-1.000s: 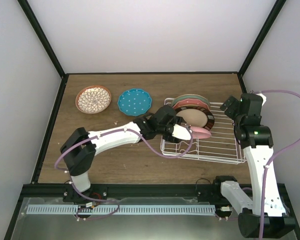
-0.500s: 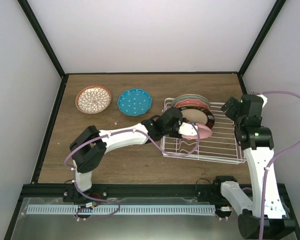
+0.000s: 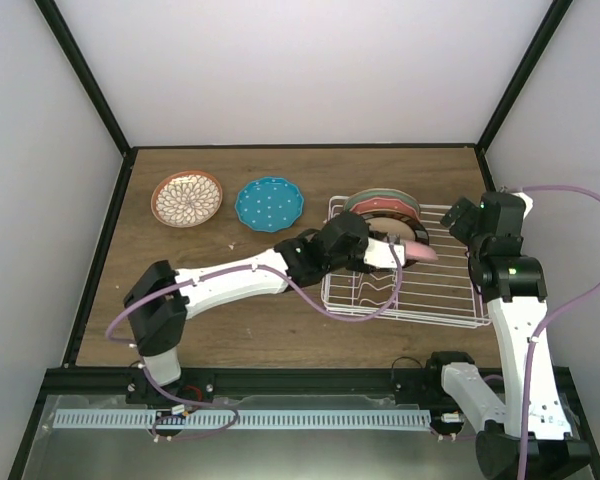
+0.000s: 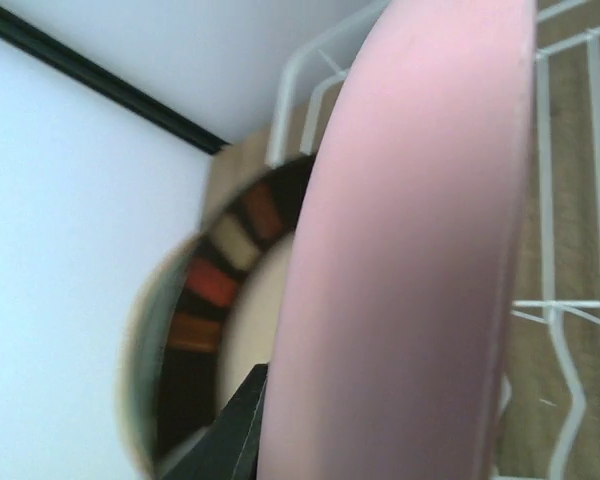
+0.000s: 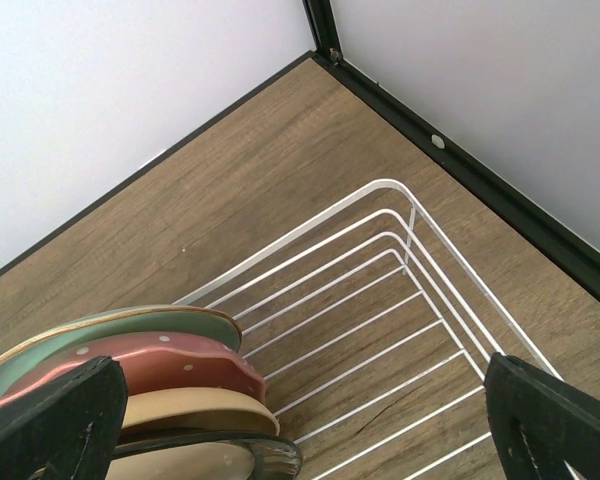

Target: Unload the plates from the dish rack

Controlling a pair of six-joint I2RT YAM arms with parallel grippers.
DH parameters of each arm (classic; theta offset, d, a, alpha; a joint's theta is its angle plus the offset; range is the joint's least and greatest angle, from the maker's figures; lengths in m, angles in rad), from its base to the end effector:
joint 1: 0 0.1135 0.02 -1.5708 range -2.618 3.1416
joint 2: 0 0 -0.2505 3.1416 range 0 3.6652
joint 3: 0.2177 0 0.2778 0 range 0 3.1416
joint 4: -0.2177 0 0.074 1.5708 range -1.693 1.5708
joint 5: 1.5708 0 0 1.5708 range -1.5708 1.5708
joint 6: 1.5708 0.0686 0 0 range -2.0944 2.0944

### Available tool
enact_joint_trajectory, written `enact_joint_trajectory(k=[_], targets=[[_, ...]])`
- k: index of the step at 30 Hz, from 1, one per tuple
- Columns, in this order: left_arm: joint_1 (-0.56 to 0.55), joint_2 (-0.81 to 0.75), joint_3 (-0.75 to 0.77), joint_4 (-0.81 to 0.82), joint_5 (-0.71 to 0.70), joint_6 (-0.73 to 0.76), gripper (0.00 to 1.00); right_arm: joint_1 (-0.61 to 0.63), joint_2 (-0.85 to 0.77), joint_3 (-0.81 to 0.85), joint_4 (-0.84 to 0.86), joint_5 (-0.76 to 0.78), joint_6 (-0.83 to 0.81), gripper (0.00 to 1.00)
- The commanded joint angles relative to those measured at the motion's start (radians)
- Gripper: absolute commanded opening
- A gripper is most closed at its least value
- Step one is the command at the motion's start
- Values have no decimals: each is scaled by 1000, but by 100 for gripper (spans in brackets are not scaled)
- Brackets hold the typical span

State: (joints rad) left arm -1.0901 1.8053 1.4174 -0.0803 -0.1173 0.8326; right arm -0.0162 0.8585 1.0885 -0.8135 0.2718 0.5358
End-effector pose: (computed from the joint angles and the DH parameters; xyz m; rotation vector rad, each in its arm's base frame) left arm 0.2285 -0.4209 0.2460 1.6261 1.2248 -0.0422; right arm 0.2233 -0.0220 0.3462 0.7294 2.0015 0.0129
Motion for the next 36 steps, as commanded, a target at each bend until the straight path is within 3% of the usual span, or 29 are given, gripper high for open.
enact_joint_trajectory(k=[1,7,11,18,21,24,27,36], targets=[[12,-93,61,86,-86,8,4,-5,-9,-5,4,-6,7,100],[40,-225,54,49,-60,-88,4,-5,-9,-7,5,-13,6,100],[161,-364,54,-2,52,-311,4,-5,-9,-8,6,-14,6,100],[694,-523,21,-163,338,-800,4,-5,-4,-28,18,-29,9,100],[942,-534,-51,-255,505,-983,4,-5,10,-34,33,-47,11,100],[1102,-521,-184,-330,712,-1116,4,-6,32,-34,48,-63,7,100],[1172,-535,-349,-356,873,-1148,4,-5,52,-24,57,-72,-7,100],[1228,-648,-627,-396,931,-1192,4,-5,82,-2,58,-76,-30,100]])
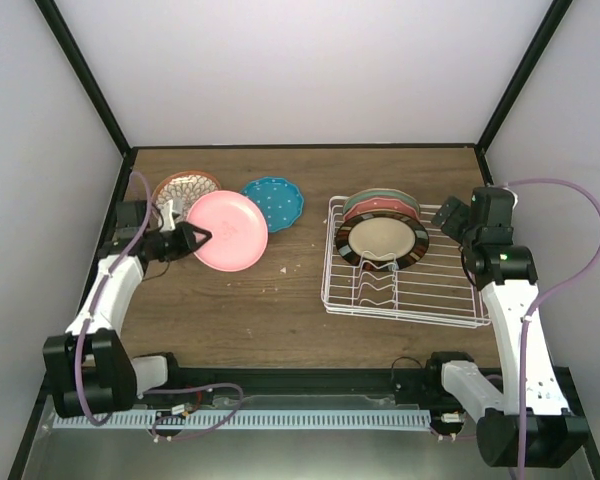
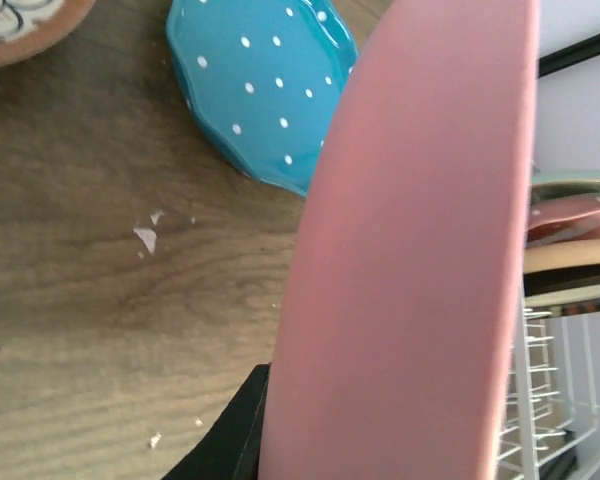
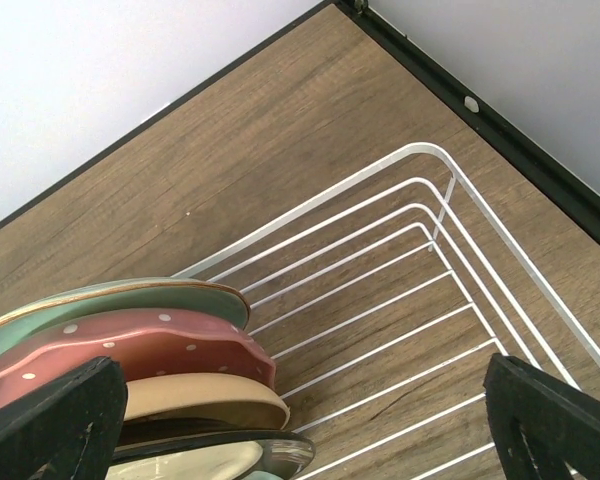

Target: Unload the plates from the dish rack

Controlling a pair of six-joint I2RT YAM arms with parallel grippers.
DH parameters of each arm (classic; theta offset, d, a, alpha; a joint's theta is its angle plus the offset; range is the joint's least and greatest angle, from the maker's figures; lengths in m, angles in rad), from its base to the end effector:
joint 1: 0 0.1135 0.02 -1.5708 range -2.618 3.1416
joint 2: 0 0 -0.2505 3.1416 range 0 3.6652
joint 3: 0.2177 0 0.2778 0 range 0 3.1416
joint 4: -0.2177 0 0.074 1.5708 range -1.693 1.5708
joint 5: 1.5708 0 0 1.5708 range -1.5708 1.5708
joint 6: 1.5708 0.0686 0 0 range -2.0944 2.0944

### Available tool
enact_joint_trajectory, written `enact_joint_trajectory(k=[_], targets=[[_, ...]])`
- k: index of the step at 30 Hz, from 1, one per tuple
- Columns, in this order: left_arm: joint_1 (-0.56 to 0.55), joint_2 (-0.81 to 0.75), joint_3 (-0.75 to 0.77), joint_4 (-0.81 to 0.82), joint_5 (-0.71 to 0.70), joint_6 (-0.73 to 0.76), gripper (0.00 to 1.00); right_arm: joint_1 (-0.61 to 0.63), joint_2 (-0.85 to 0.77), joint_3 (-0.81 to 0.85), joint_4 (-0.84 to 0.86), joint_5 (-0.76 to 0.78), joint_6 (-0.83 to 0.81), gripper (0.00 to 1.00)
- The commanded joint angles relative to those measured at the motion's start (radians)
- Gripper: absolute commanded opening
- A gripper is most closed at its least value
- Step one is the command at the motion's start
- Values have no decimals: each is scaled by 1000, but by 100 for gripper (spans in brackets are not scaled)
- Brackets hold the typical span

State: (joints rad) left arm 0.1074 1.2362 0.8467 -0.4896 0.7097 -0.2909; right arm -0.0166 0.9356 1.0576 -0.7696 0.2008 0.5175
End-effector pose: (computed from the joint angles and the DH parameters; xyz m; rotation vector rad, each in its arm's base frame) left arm 0.2950 -0.0132 0.2055 -0.1578 2.3732 -0.9477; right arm 0.2457 -0.0178 0.3225 0.6872 2.0940 0.0565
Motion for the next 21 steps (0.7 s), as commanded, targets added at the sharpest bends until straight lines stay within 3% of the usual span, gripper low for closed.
enact_joint_trajectory(k=[1,6,15,21], targets=[[42,-89,-96,17,105,-87,4,-5,5,29,14,-7,-9,100],[37,-101,-225,57,109,-143,4,-5,3,22,12,-9,-1,100],[-106,-58,-283,130,36,-163,4,-5,-2,31,1,-4,10,100],[-126,23,-293,145,1,-193,4,-6,-24,34,-16,19,17,100]])
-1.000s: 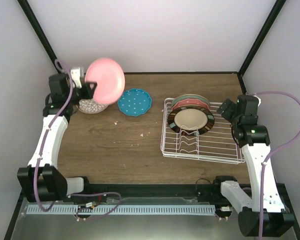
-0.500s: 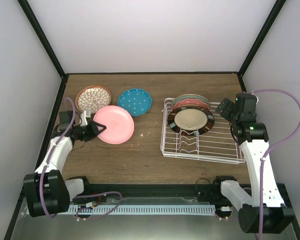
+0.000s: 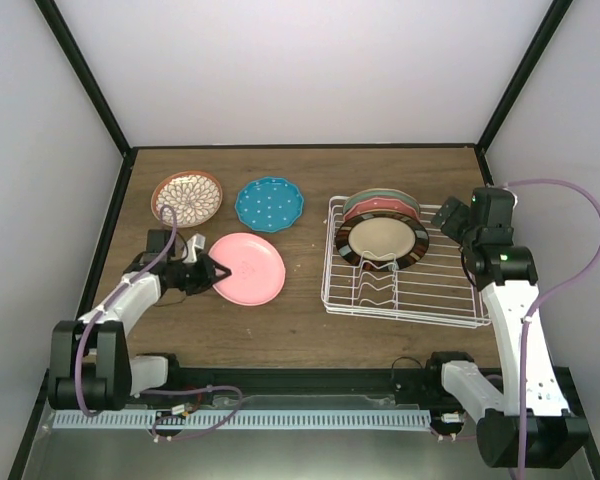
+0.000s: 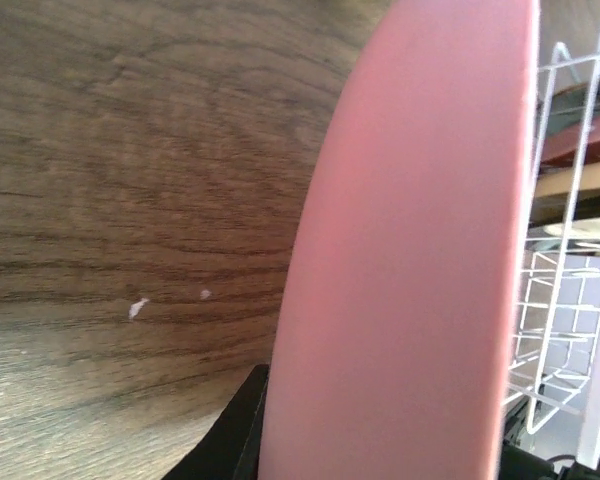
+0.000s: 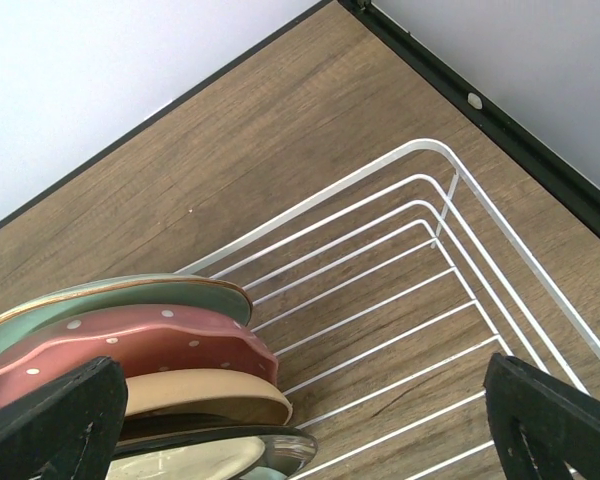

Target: Unload the plates from the dish rack

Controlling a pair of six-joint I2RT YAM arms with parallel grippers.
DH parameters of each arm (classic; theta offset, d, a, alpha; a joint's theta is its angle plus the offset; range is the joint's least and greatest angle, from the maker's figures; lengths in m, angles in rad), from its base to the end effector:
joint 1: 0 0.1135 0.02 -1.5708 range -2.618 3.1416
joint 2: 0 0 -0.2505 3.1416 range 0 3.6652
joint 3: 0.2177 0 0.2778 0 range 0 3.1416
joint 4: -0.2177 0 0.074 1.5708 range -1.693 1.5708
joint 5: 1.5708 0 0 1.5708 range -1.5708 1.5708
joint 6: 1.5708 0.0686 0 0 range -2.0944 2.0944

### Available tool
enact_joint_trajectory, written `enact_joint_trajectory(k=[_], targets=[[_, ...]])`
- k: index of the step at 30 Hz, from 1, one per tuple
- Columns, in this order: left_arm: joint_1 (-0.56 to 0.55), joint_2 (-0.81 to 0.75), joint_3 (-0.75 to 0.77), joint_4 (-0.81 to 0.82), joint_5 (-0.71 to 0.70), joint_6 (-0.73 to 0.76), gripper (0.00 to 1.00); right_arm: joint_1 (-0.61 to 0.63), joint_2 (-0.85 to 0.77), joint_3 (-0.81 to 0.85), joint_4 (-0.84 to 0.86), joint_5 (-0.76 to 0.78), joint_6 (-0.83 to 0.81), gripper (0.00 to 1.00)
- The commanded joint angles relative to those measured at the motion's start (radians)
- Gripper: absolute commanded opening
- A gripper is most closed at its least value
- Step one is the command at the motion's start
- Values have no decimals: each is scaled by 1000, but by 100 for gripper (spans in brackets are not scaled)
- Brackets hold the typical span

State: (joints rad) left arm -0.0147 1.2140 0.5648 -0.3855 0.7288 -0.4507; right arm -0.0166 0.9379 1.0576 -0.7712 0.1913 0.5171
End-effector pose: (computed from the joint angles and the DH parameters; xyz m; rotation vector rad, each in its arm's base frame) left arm 0.2481 -0.0493 0.1244 -0.2932 2.5693 -1.1175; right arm 0.2461 -0.0171 0.3217 0.6830 2.1010 0.0654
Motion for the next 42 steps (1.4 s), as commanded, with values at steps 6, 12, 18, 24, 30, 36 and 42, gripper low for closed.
enact_joint_trajectory(k=[6,12,18,24,30,36,42], targets=[[-6,107,-16,1,-20,-34,4,-5,-66,30,-37,61,24,100],[-7,134,-27,-32,-35,-24,26,-5,-95,26,-65,80,39,100],[-9,133,-32,-39,-37,-17,68,-5,-113,19,-85,87,54,100],[-3,111,10,-102,-116,19,90,-5,-114,15,-83,83,66,100],[55,103,119,-223,-363,57,100,-5,-106,13,-80,82,71,100],[121,140,308,-235,-421,32,100,-5,-98,14,-71,78,68,100],[34,321,726,-29,-294,110,97,-5,-79,15,-43,66,61,100]])
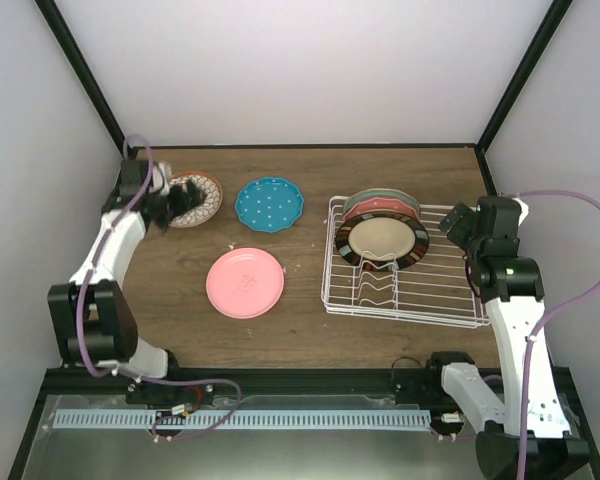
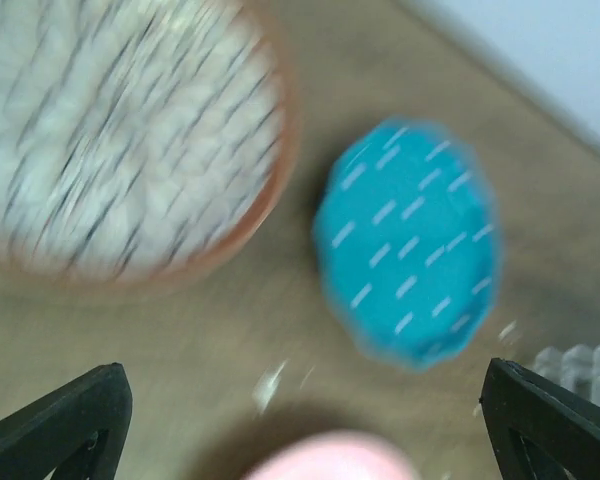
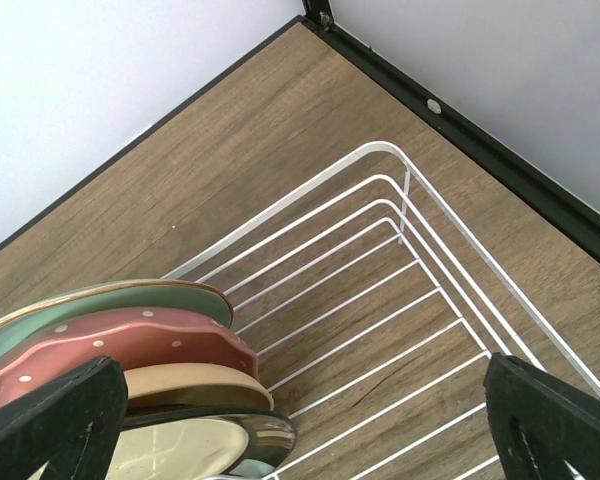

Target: Unload the plates from the dish rack

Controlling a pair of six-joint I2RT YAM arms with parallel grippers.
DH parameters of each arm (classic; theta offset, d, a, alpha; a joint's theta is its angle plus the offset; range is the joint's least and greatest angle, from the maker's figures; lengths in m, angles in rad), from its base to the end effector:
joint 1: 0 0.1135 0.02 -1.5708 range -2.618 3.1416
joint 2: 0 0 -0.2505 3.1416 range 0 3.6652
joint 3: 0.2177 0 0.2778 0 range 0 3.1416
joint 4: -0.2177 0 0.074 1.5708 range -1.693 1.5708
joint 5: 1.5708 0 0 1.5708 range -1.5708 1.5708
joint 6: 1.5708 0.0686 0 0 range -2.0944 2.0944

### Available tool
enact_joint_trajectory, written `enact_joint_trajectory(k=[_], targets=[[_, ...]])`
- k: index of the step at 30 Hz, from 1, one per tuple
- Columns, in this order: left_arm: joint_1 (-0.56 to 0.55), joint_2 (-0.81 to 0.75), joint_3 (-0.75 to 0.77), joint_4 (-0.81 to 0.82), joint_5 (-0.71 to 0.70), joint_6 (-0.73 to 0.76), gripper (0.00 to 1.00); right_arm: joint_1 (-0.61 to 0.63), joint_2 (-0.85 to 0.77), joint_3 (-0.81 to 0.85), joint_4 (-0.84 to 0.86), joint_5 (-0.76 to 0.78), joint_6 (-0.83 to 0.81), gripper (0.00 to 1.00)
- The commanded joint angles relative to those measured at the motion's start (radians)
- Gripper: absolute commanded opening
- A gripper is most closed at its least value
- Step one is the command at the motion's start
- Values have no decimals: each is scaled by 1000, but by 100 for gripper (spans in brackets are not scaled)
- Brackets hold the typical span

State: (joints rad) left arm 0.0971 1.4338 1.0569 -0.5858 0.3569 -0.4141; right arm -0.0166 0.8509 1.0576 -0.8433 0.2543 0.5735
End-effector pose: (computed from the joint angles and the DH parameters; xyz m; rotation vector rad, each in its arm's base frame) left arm 0.3398 0.0090 0.2041 -0.5027 2.4918 -0.5777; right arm 0.2206 -0.0209 0.3328 0.7682 2.0445 0.0342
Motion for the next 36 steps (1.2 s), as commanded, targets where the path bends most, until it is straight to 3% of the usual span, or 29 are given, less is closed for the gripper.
enact_joint_trajectory(k=[1,6,10,15,21,30,36], targets=[[-117,150,323,189,93,117,97,-5,13,15,37,-3,5,100],[-363,361,694,191,197,382,96,-5,24,19,61,-22,8,100],[-535,464,835,138,340,589,96,-5,12,22,57,-16,6,100],[-690,480,775,131,422,820,95,-5,-16,23,34,1,0,100],[-799,495,732,98,385,992,90,-5,-33,34,19,27,-25,100],[-875,579,762,152,213,1068,83,-5,-21,48,31,13,-26,100],[-893,631,811,171,153,1083,72,-5,-28,60,20,22,-24,100]])
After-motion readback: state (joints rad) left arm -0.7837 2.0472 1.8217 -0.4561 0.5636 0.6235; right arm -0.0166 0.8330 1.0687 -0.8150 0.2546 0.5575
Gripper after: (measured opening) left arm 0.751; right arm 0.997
